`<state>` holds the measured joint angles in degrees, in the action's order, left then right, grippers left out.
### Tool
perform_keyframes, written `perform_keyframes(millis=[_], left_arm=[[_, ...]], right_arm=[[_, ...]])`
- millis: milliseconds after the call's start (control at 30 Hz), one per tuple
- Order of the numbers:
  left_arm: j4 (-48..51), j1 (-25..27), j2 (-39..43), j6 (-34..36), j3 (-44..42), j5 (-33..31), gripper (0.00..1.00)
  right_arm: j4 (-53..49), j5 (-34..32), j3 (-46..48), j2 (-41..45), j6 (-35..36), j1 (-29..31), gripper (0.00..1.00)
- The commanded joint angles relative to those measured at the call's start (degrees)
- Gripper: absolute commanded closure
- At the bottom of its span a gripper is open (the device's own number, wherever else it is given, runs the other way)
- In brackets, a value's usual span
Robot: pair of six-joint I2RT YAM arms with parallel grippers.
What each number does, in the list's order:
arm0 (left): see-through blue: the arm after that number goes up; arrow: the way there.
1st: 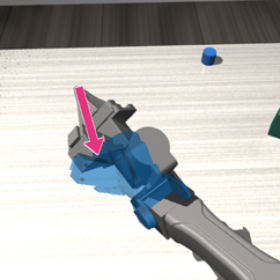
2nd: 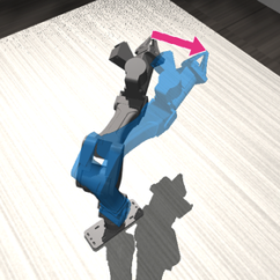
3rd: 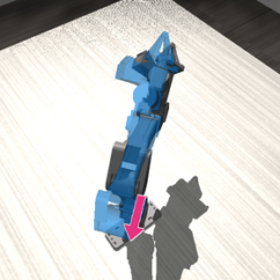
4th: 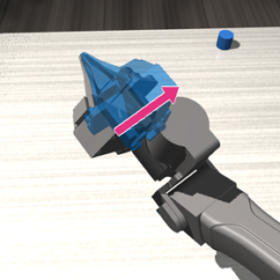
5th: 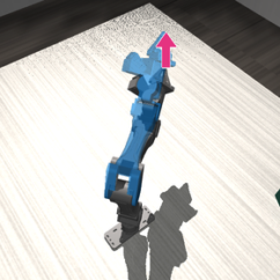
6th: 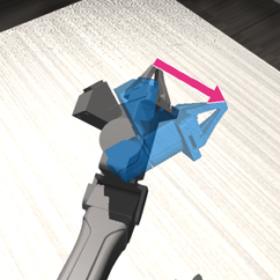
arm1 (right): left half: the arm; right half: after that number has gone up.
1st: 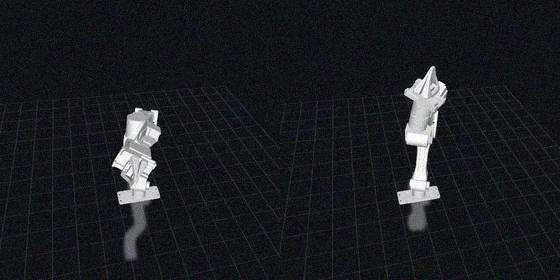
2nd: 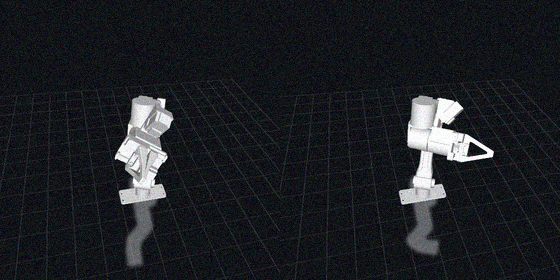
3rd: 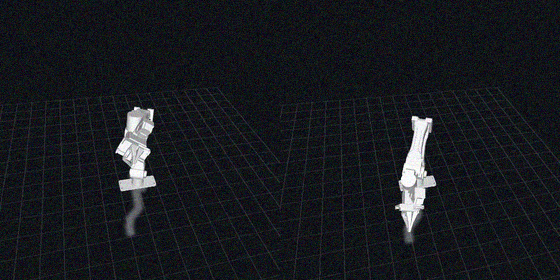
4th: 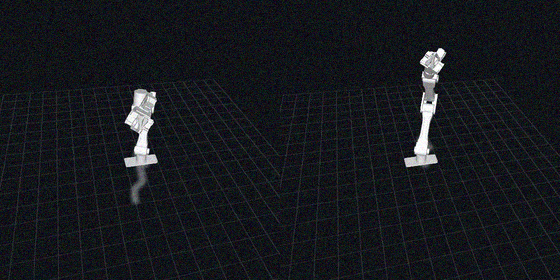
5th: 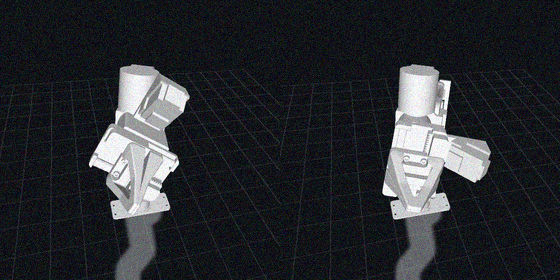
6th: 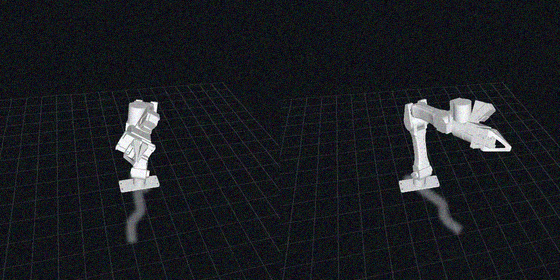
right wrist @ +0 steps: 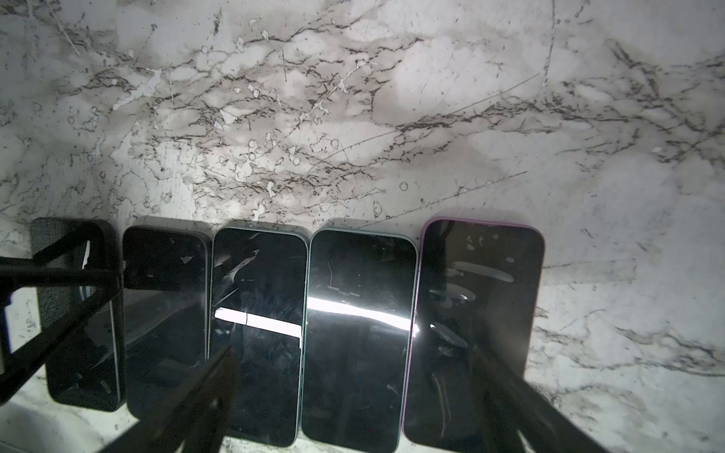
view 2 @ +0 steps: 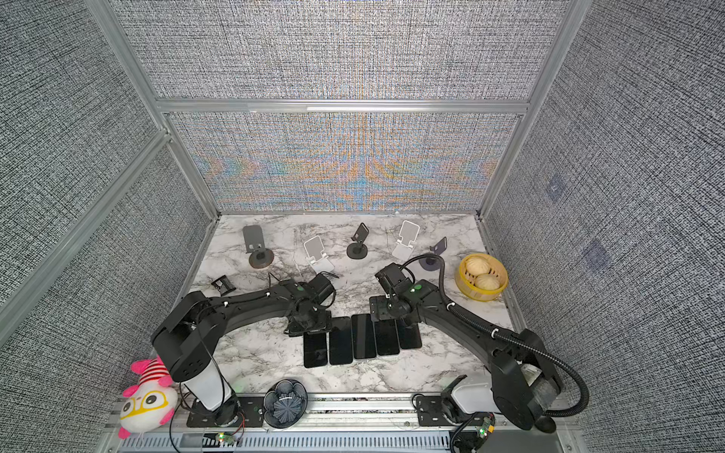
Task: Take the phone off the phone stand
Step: 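Lower the black phone flat at the end of the row and open the left gripper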
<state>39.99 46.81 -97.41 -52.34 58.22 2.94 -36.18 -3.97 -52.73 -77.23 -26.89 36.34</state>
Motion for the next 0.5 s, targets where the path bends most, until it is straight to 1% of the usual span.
perform_keyframes(millis=[0, 100, 167, 267, 300, 400, 467], left_arm=[[-0.4, 0.2, 2.0, -0.2, -0.5, -1.1, 0.15], [0.3, 0.2, 5.4, 0.5, -0.9, -3.1, 0.16], [2.3, 0.2, 8.1, 1.3, -0.8, -5.3, 0.19], [8.4, 0.0, 9.2, 0.5, 0.3, -9.8, 0.26], [9.0, -0.2, 9.1, 0.3, -0.6, -10.5, 0.30], [6.6, -0.8, 8.3, -0.4, -4.2, -10.0, 0.38], [5.0, -1.0, 8.4, -0.7, -6.0, -10.8, 0.43]], right_arm=[[-0.4, -0.4, 0.1, 0.6, -0.4, 0.0, 0.07], [-0.8, -0.6, -0.2, 0.8, -0.4, 0.0, 0.07], [-1.4, -0.8, -0.6, 0.9, -0.4, 0.0, 0.07], [-2.0, -1.3, -0.9, 1.4, -0.3, 0.0, 0.07], [-2.1, -1.5, -1.0, 1.5, -0.3, 0.0, 0.07], [-2.9, -2.2, -1.4, 1.8, -0.2, 0.0, 0.07], [-3.4, -4.2, -1.4, 2.4, 0.4, 0.0, 0.08]])
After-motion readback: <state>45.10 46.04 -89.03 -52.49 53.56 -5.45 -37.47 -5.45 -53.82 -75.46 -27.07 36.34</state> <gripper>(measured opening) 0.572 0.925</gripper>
